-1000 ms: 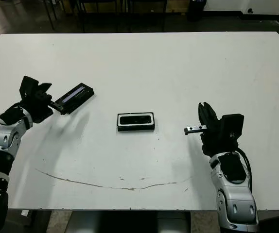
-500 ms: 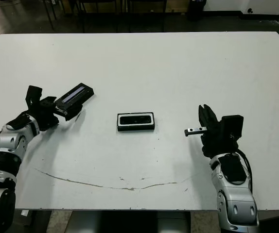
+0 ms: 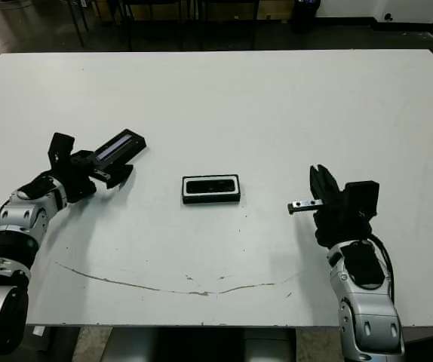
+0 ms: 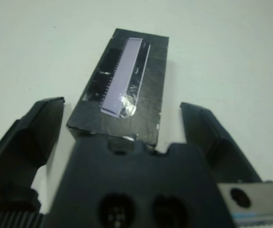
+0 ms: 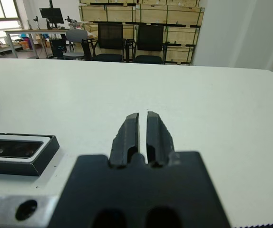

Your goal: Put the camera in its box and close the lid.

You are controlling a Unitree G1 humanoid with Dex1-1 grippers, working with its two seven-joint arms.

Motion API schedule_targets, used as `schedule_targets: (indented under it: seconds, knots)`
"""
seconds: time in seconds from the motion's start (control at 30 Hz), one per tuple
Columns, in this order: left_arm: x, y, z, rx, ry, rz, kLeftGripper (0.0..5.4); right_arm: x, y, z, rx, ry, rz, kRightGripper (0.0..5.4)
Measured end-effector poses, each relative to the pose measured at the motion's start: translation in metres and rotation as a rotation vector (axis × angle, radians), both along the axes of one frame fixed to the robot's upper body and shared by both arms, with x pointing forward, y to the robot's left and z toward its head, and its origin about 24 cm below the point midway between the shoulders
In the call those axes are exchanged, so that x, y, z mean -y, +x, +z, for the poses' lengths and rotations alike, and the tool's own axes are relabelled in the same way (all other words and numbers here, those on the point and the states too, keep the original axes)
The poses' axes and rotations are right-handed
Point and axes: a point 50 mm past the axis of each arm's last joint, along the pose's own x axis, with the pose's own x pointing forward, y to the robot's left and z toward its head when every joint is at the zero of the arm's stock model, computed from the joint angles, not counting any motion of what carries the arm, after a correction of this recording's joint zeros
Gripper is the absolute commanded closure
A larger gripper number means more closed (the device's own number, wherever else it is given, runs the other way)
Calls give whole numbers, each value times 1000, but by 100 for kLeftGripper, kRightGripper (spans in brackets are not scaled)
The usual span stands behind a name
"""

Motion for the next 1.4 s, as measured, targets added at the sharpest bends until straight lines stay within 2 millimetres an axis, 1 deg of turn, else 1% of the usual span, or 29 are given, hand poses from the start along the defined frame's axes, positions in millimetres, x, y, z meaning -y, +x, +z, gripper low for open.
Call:
schedule_targets:
  seconds: [0.07, 0.13, 0.23, 0.37, 0.47, 0.6, 0.9, 1.07, 1.13, 1.23, 1.4]
  knots:
    - [1, 0, 0, 27, 28, 7, 63, 0, 0, 0, 1, 1, -1, 540]
    - [1, 0, 0, 52, 47, 13, 112, 1, 0, 0, 1, 1, -2, 540]
    - [3, -1, -1, 72, 49, 29, 190, 1, 0, 0, 1, 1, -3, 540]
    - [4, -1, -2, 85, 38, 47, 280, 1, 0, 0, 2, 1, -3, 540]
    - [4, -1, -2, 97, 41, 52, 324, 1, 0, 0, 2, 0, -3, 540]
    - [5, -1, -2, 101, 52, 49, 337, 1, 0, 1, 4, -1, -3, 540]
    - [-1, -2, 0, 106, 84, 15, 337, -1, 1, 2, -2, -1, -1, 540]
    - [0, -4, 3, 113, 83, 2, 337, -1, 2, 2, -1, -1, -6, 540]
    - [3, -4, 9, 131, 75, -11, 337, -1, 2, 2, -1, -1, -5, 540]
    - [9, -2, 23, 180, 36, -59, 337, -1, 2, 2, -1, 2, -4, 540]
    - [23, -5, 45, 248, -35, -198, 337, -2, 2, 1, -2, 7, -5, 540]
